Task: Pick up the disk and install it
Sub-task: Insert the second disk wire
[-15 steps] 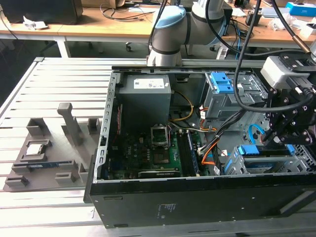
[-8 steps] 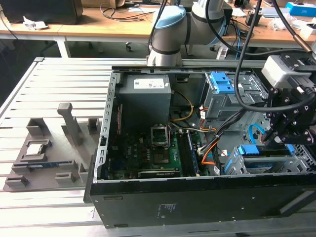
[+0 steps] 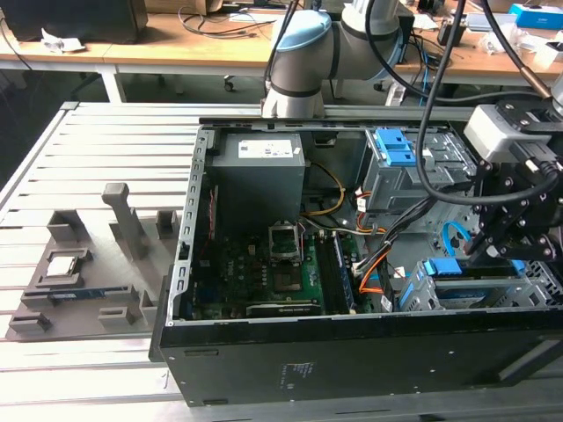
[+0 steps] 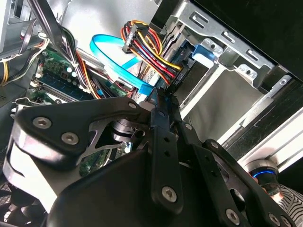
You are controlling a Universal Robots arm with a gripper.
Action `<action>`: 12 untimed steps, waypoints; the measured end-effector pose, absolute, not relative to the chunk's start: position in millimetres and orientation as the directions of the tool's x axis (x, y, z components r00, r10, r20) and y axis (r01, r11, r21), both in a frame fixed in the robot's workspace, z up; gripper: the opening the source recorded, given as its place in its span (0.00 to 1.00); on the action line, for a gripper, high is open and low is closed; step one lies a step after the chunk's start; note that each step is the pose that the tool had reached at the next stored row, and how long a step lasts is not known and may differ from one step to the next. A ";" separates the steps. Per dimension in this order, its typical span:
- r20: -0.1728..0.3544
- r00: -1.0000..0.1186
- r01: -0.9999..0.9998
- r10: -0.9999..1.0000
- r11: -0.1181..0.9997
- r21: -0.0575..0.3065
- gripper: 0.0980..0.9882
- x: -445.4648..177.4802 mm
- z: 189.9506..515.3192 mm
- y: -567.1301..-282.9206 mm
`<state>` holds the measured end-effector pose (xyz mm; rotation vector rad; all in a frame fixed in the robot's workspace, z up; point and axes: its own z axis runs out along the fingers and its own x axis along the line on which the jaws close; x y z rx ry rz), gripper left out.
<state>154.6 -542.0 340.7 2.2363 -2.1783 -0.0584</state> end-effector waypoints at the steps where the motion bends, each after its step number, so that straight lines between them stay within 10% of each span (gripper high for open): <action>1: -0.013 0.026 -0.999 -1.000 -0.027 0.040 0.07 154.6 339.9 -542.0; 12: -0.011 0.027 -0.999 -1.000 -0.027 0.040 0.22 154.6 364.5 -541.5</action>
